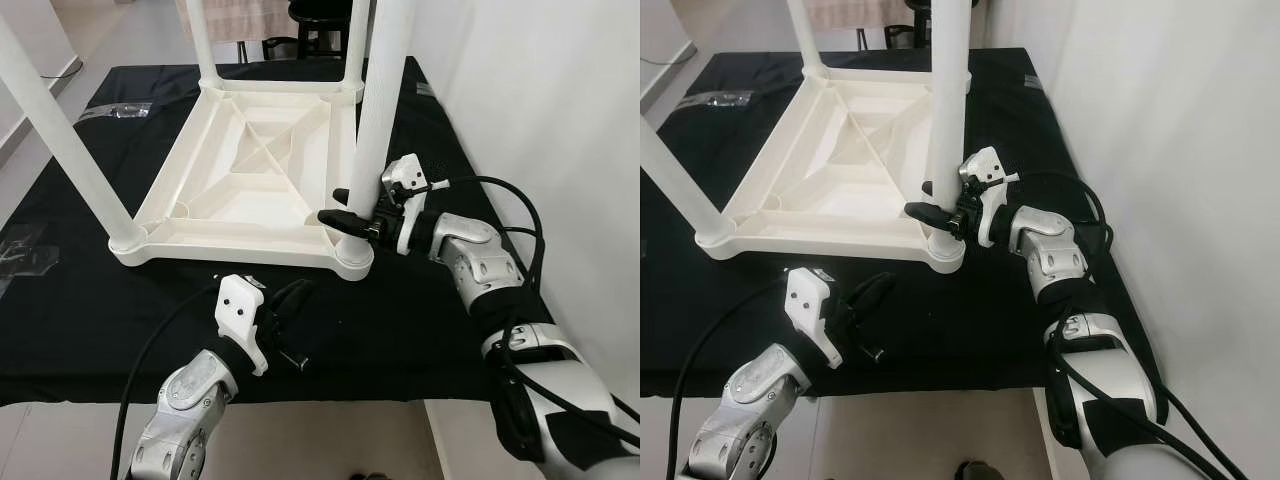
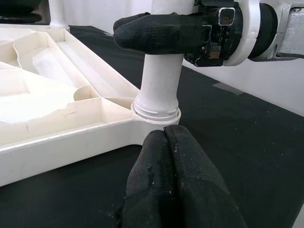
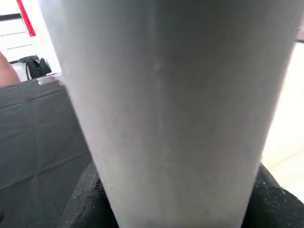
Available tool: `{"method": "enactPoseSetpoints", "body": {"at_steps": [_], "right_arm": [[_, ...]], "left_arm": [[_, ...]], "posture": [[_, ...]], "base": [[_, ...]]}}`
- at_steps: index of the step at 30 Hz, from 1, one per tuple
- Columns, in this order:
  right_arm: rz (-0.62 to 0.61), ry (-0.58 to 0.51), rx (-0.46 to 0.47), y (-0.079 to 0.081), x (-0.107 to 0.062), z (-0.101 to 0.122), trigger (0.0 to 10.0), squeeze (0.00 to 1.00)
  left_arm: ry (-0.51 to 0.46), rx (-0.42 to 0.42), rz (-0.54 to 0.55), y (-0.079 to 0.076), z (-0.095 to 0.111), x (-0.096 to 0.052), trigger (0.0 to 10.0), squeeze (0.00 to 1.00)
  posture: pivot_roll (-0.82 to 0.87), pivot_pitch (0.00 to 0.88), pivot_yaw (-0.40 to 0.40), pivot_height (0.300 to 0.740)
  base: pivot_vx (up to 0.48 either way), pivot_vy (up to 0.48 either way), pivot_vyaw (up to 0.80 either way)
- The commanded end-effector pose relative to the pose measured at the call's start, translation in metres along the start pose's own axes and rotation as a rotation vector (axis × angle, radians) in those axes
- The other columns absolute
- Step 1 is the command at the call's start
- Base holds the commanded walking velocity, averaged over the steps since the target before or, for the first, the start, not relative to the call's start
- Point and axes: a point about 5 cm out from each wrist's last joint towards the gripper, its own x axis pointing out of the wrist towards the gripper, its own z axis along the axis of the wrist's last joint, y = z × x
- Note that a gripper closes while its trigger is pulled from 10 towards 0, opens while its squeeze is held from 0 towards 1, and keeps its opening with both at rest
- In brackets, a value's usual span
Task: Building children table
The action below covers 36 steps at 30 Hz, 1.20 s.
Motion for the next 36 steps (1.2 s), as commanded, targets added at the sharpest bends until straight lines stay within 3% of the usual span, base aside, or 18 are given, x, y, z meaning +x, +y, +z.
{"method": "enactPoseSetpoints", "body": {"at_steps": [1, 5, 6, 8, 9, 10, 11, 14, 19, 20, 22, 23, 24, 27, 28, 31, 32, 36], "right_arm": [[-0.057, 0.026, 0.052, 0.001, -0.004, -0.017, 0.0, 0.0], [-0.17, 0.037, 0.081, -0.002, -0.009, -0.026, 0.0, 0.0], [-0.308, 0.031, 0.127, -0.002, -0.011, -0.036, 0.0, 0.0], [-0.792, -0.052, 0.28, 0.009, -0.019, -0.061, 0.0, 0.0], [-0.792, -0.052, 0.28, 0.009, -0.019, -0.061, 0.0, 0.0], [-0.841, -0.087, 0.3, 0.039, -0.012, -0.065, 0.0, 0.0], [-0.79, -0.1, 0.264, 0.048, -0.006, -0.06, 0.0, 0.0], [-0.713, -0.1, 0.202, 0.048, 0.003, -0.053, 0.0, 0.0], [-0.719, -0.05, 0.204, 0.039, 0.005, -0.058, 0.0, 0.0], [-0.729, -0.041, 0.196, 0.037, 0.005, -0.058, 10.0, 0.0], [-0.725, -0.047, 0.189, 0.036, 0.006, -0.055, 10.0, 0.0], [-0.682, -0.063, 0.182, 0.036, 0.009, -0.051, 10.0, 0.06], [-0.657, -0.079, 0.157, 0.037, 0.01, -0.043, 10.0, 1.0], [-0.578, -0.129, 0.19, 0.038, 0.014, -0.031, 10.0, 1.0], [-0.539, -0.131, 0.204, 0.034, 0.014, -0.028, 10.0, 0.0], [-0.395, -0.13, 0.176, 0.02, 0.013, -0.016, 10.0, 0.0], [-0.395, -0.13, 0.176, 0.02, 0.013, -0.016, 10.0, 0.0], [-0.188, -0.092, 0.123, 0.015, 0.015, -0.005, 10.0, 0.0]], "left_arm": [[0.02, -0.005, 0.001, 0.0, -0.003, -0.003, 10.0, 0.0], [0.02, -0.004, 0.002, 0.0, -0.004, -0.003, 10.0, 0.0], [0.02, -0.003, 0.003, 0.0, -0.004, -0.004, 10.0, 0.0], [0.02, -0.002, 0.004, 0.0, -0.003, -0.005, 10.0, 0.0], [0.02, -0.002, 0.004, 0.0, -0.003, -0.005, 10.0, 0.0], [0.021, 0.0, 0.005, 0.002, -0.003, -0.006, 10.0, 0.0], [0.022, 0.001, 0.005, 0.003, -0.003, -0.006, 10.0, 0.0], [0.023, 0.002, 0.004, 0.003, -0.003, -0.005, 10.0, 0.0], [0.025, -0.002, -0.002, 0.003, -0.003, -0.004, 10.0, 0.0], [0.025, -0.002, -0.002, 0.003, -0.003, -0.004, 10.0, 0.0], [0.023, 0.002, 0.002, 0.003, -0.003, -0.003, 10.0, 0.0], [0.022, 0.005, 0.006, 0.003, -0.002, -0.003, 10.0, 0.0], [0.021, 0.007, 0.009, 0.003, -0.002, -0.003, 10.0, 0.0], [0.02, 0.005, 0.008, 0.003, -0.002, -0.003, 10.0, 0.0], [0.02, 0.004, 0.007, 0.003, -0.002, -0.003, 10.0, 0.0], [0.019, 0.004, 0.005, 0.002, -0.002, -0.002, 10.0, 0.0], [0.019, 0.004, 0.005, 0.002, -0.002, -0.002, 10.0, 0.0], [0.017, 0.007, 0.007, 0.001, -0.002, -0.002, 10.0, 0.0]], "posture": [[0.03, 0.134, -0.021, 0.74], [0.03, 0.134, -0.021, 0.74], [0.03, 0.131, -0.029, 0.74], [0.03, 0.14, -0.025, 0.74], [0.03, 0.14, -0.025, 0.74], [0.02, 0.14, -0.013, 0.74], [0.01, 0.138, -0.009, 0.74], [0.01, 0.134, -0.006, 0.74], [0.02, 0.136, -0.014, 0.74], [0.02, 0.136, -0.014, 0.74], [0.02, 0.138, -0.014, 0.74], [0.02, 0.138, -0.014, 0.74], [0.02, 0.138, -0.014, 0.74], [0.02, 0.14, -0.013, 0.74], [0.02, 0.139, -0.015, 0.74], [0.03, 0.137, -0.02, 0.74], [0.03, 0.137, -0.02, 0.74], [0.03, 0.136, -0.024, 0.74]], "base": [[0.0, 0.0, 0.0], [0.0, 0.0, 0.0], [0.0, 0.0, 0.0], [0.0, 0.0, 0.0], [0.0, 0.0, 0.0], [0.0, 0.0, 0.0], [0.0, 0.0, 0.0], [0.0, 0.0, 0.0], [0.0, 0.0, 0.0], [0.0, 0.0, 0.0], [0.0, 0.0, 0.0], [0.0, 0.0, 0.0], [0.0, 0.0, 0.0], [0.0, 0.0, 0.0], [0.0, 0.0, 0.0], [0.0, 0.0, 0.0], [0.0, 0.0, 0.0], [0.0, 0.0, 0.0]]}}
